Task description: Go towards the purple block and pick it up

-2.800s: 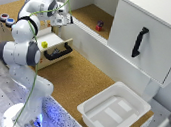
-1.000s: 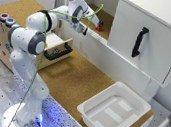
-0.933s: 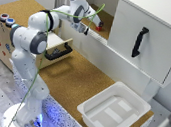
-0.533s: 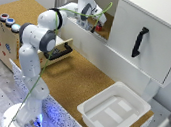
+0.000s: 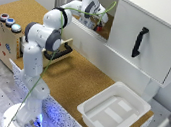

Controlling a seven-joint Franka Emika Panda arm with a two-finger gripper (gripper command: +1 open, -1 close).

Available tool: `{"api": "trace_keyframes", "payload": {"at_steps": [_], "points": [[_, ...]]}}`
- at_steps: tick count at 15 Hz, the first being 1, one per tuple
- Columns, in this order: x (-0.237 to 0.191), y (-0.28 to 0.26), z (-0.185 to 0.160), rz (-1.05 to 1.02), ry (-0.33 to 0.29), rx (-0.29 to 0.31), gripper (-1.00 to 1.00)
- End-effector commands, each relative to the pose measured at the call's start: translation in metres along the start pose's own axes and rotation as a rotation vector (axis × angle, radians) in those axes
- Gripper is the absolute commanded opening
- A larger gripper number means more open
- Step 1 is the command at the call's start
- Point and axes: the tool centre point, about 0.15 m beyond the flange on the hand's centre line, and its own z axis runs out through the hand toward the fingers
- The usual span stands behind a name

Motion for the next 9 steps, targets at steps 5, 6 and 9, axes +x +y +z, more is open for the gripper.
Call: {"api": "trace_keyframes", "payload": {"at_steps": [5,6,9], "points": [[0.012,-0.004,0.011,-0.005,-0.005,-0.055,-1.00],[0.011,-0.005,0.006,-0.021,0.019,-0.074,-1.00],[-0.005,-0.001,-0.010,-0.020,0.082,-0.058,-1.00]]}}
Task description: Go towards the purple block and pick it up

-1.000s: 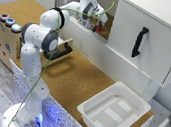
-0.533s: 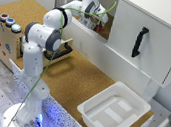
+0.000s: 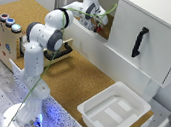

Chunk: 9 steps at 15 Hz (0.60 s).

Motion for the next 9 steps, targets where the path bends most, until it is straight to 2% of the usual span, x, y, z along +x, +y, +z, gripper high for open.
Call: {"api": "trace_keyframes", "payload": {"at_steps": [1,5,9], "points": [[-0.014,0.001,-0.023,-0.029,0.093,-0.059,-1.00],[-0.048,-0.002,-0.069,-0.046,0.136,-0.013,-1.00],[-0.064,-0.016,-0.089,-0.062,0.135,0.056,-1.00]]}}
